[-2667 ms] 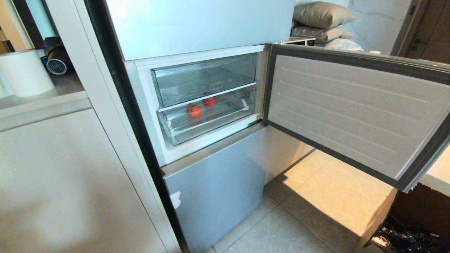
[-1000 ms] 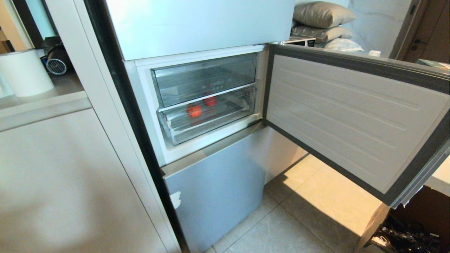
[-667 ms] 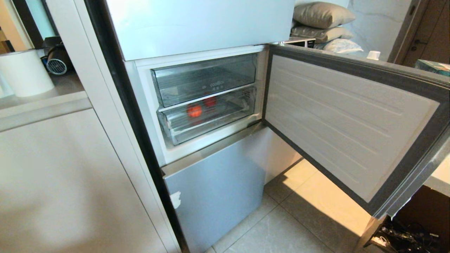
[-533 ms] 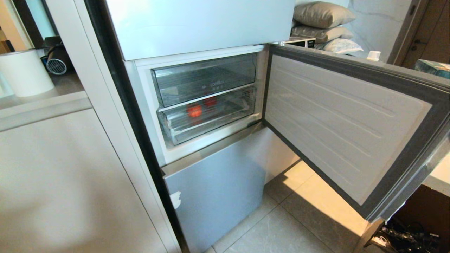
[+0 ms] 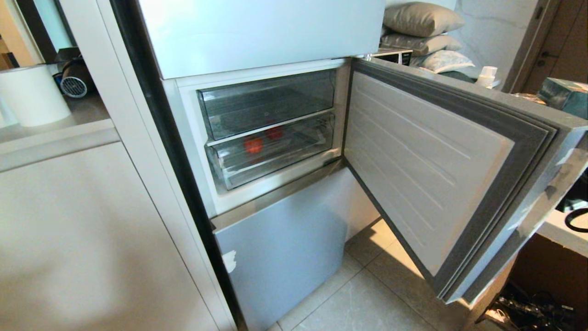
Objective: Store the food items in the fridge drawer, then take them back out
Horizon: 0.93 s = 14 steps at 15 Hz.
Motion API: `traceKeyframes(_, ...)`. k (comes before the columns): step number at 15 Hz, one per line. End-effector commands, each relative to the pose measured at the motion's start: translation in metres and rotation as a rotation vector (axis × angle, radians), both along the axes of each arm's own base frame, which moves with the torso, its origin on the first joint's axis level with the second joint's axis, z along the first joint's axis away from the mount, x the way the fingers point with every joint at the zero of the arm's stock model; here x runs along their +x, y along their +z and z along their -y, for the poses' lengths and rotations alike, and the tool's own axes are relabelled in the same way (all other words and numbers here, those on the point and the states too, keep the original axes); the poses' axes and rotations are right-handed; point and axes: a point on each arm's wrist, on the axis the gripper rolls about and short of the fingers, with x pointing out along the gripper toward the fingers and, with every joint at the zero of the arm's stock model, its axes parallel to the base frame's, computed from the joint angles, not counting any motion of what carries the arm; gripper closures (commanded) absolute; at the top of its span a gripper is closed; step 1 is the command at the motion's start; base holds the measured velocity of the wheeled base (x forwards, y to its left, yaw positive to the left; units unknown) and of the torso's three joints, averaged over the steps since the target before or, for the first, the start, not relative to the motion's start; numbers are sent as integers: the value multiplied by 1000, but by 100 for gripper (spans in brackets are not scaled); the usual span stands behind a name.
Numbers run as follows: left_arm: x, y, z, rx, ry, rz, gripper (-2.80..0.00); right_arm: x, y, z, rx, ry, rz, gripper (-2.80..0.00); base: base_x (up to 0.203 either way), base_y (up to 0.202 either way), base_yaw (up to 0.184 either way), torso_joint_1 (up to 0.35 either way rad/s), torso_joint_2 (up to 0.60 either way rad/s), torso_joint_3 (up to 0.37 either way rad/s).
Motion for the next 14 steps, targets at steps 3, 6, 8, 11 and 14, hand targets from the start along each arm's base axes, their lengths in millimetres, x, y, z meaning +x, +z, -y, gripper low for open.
traceKeyframes(3, 0, 0, 0, 0, -1, -2, 0, 30, 3, -75, -65, 244, 38, 0, 0, 0, 0, 0, 0, 0)
traceKeyframes(6, 0, 0, 0, 0, 1, 0, 0, 49, 1, -136, -82, 369, 45, 0, 0, 0, 0, 0, 0, 0)
traceKeyframes(8, 0, 0, 0, 0, 2, -2, 0, 66, -6, -180, -121, 415, 40, 0, 0, 0, 0, 0, 0, 0)
traceKeyframes(11, 0, 0, 0, 0, 0, -2, 0, 101, -19, -251, -218, 424, 71, 0, 0, 0, 0, 0, 0, 0)
traceKeyframes(14, 0, 0, 0, 0, 1, -1, 0, 123, -25, -321, -282, 488, 176, 0, 0, 0, 0, 0, 0, 0)
